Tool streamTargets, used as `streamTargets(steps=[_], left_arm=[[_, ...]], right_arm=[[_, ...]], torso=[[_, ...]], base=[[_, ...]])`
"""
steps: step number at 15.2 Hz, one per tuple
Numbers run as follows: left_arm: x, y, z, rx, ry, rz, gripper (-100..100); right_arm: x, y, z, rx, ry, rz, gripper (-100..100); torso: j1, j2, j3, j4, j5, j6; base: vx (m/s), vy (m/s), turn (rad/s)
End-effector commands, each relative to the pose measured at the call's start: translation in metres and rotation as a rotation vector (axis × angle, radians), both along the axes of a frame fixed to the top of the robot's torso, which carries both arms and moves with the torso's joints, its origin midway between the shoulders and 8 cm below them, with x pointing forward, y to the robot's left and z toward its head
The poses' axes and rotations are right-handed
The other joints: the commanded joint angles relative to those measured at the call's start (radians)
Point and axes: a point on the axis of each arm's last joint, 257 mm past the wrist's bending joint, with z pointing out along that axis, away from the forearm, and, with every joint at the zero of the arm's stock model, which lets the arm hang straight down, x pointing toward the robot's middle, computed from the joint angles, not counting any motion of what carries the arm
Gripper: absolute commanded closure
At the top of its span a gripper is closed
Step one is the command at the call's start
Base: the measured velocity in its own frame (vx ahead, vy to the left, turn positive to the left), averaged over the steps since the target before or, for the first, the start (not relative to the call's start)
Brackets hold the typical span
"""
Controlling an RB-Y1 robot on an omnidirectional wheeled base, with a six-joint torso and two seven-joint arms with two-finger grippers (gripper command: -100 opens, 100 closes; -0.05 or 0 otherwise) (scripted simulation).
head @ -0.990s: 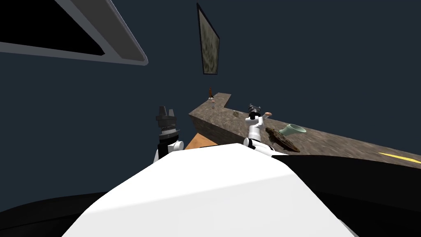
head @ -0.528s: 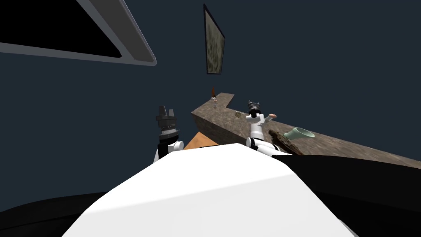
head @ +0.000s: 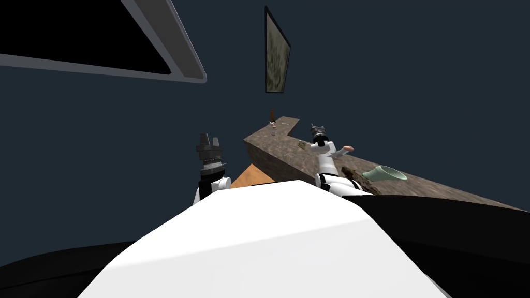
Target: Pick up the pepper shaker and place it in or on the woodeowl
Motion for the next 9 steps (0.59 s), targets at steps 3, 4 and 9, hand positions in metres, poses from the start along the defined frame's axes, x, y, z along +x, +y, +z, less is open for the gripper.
streamTargets(steps=[3, 4, 9], left_arm=[[0.0, 0.0, 0.0, 0.0, 0.0, 0.0, 0], [0.0, 0.0, 0.0, 0.0, 0.0, 0.0, 0], [0.0, 0.0, 0.0, 0.0, 0.0, 0.0, 0]], right_arm=[[0.007, 0.012, 0.003, -0.002, 0.006, 0.06, -100], [0.007, 0.012, 0.003, 0.013, -0.001, 0.065, -100], [0.014, 0.025, -0.004, -0.003, 0.036, 0.137, -100]], torso=[[0.0, 0.0, 0.0, 0.0, 0.0, 0.0], [-0.001, 0.0, 0.0, 0.0, 0.0, 0.0], [-0.001, 0.002, 0.001, 0.0, 0.0, 0.0]], base=[[-0.065, -0.057, 0.119], [-0.061, -0.059, 0.078], [-0.095, -0.066, 0.147]])
